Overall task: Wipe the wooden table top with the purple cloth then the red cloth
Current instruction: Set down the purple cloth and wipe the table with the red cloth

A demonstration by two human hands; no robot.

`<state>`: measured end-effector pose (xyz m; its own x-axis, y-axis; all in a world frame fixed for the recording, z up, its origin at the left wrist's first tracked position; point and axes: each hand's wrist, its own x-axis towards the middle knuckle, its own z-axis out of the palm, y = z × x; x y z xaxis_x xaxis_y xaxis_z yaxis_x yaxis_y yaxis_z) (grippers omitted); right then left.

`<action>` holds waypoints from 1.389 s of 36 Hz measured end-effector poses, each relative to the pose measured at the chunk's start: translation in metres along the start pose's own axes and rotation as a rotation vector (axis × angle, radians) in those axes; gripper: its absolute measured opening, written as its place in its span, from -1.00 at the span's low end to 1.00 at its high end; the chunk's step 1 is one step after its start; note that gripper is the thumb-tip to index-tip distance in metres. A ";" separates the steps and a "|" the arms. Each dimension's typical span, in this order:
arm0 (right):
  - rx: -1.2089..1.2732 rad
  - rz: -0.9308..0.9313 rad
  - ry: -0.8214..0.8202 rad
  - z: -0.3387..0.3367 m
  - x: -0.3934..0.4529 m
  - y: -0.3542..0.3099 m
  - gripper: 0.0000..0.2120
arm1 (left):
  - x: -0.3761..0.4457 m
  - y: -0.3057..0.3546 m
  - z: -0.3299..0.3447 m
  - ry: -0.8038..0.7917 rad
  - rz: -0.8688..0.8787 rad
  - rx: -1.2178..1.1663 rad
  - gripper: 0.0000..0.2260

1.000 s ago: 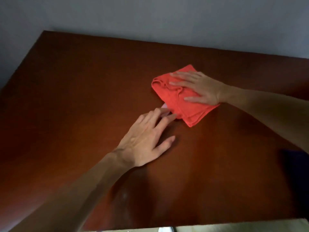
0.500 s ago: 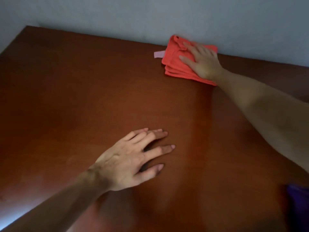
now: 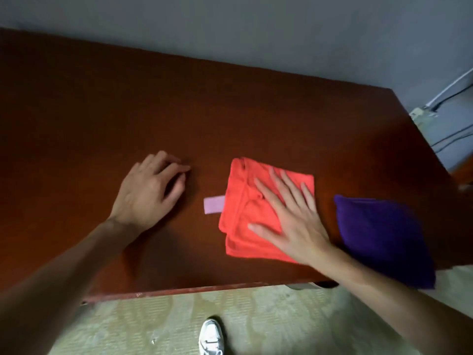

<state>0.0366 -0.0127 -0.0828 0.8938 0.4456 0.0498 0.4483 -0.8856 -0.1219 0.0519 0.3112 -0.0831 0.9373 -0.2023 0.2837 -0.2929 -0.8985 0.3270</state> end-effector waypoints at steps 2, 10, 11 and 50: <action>-0.002 -0.058 -0.023 -0.001 -0.036 -0.006 -0.15 | -0.009 0.009 0.002 0.018 -0.029 -0.042 -0.66; -0.015 -0.263 -0.120 -0.013 -0.040 0.015 -0.11 | -0.002 0.069 0.016 -0.032 0.019 -0.171 -0.66; -0.011 -0.307 -0.137 -0.015 -0.031 0.023 -0.12 | 0.002 0.077 0.017 -0.022 0.037 -0.179 -0.67; 0.040 0.166 0.020 -0.022 0.253 0.225 -0.09 | 0.105 0.123 0.082 -0.339 0.181 0.028 -0.54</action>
<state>0.3636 -0.1021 -0.0763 0.9558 0.2904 0.0456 0.2939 -0.9406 -0.1698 0.1295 0.1481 -0.0870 0.8815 -0.4719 0.0193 -0.4587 -0.8457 0.2729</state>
